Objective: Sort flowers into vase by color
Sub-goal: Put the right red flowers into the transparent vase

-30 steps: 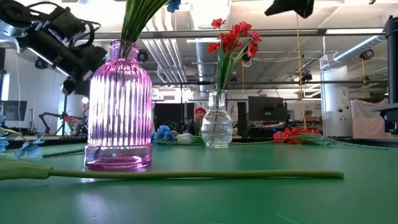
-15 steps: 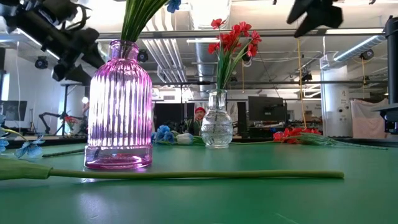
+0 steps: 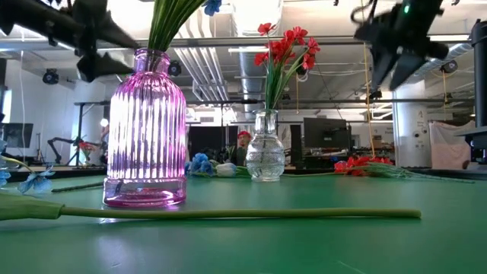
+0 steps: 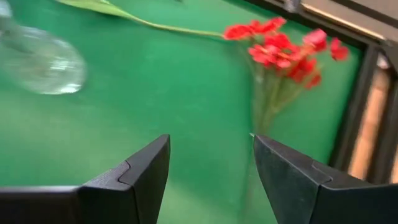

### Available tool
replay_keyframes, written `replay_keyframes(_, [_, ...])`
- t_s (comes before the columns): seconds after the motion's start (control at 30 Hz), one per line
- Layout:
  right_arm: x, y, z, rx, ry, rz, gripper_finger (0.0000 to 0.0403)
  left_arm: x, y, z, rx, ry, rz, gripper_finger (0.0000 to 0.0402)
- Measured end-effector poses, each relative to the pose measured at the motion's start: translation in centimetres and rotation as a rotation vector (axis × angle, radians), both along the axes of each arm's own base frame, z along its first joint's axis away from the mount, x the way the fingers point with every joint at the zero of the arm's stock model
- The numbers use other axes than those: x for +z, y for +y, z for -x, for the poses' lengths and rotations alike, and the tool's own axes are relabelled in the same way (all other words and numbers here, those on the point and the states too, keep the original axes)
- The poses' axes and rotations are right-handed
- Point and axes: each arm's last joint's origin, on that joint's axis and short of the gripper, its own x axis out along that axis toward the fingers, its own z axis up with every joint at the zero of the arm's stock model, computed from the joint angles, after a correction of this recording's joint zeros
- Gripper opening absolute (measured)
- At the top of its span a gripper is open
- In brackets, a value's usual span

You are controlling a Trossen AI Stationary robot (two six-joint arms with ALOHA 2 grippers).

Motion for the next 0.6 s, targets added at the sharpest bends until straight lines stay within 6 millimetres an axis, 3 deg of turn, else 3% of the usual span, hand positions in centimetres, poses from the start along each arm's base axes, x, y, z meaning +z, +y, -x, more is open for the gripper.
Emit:
replay_keyframes(0.23, [-3.6,-2.7,0.4,-0.074,0.049,-0.066,0.0224,0.1,-1.8,-1.1,-0.048,-0.024,-0.062,0.0315])
replay_keyframes(0.6, [-8.7,-5.2,1.3,-0.192,0.056,-0.11,0.0224,-0.6,-3.9,-2.2,-0.184,-0.02,-0.049,0.0315])
